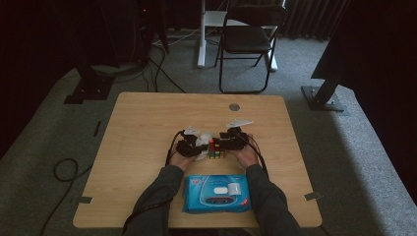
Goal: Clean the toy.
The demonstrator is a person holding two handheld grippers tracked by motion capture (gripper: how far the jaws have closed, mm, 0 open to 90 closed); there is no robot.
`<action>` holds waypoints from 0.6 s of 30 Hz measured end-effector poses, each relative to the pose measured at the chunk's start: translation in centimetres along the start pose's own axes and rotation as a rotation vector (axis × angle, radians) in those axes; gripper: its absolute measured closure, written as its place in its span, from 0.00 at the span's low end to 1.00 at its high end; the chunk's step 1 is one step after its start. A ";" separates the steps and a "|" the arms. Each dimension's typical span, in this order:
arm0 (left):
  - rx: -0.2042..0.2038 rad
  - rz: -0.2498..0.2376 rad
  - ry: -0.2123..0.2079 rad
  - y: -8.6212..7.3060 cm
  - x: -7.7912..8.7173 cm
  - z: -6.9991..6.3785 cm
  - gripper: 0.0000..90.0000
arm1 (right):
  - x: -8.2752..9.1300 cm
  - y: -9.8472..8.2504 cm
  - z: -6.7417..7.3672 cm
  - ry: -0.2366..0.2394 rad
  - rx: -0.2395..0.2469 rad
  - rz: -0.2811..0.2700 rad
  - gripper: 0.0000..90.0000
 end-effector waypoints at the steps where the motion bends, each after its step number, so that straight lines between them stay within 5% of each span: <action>1: -0.002 -0.006 -0.003 0.2 0.2 0.0 0.97 | 0.0 0.0 0.0 0.001 -0.002 -0.001 0.59; 5: -0.005 0.001 -0.016 0.2 0.4 -0.1 0.97 | 0.0 -0.1 0.0 0.003 -0.005 -0.005 0.59; 10: -0.013 0.080 -0.007 -1.0 -0.8 0.1 0.97 | 0.0 -0.1 0.0 0.003 -0.004 -0.004 0.59; 18: -0.016 0.009 -0.015 -0.2 0.2 -0.3 0.97 | 0.0 -0.1 -0.1 0.010 -0.009 -0.011 0.59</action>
Point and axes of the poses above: each handheld gripper's, and its own axes: x roughly backward along the jaws, y roughly out of its top, z roughly to its left, the point moved 2 cm from there along -x, roughly forward along the jaws, and after that the axes turned 3 degrees about -y, right-handed, at the moved point
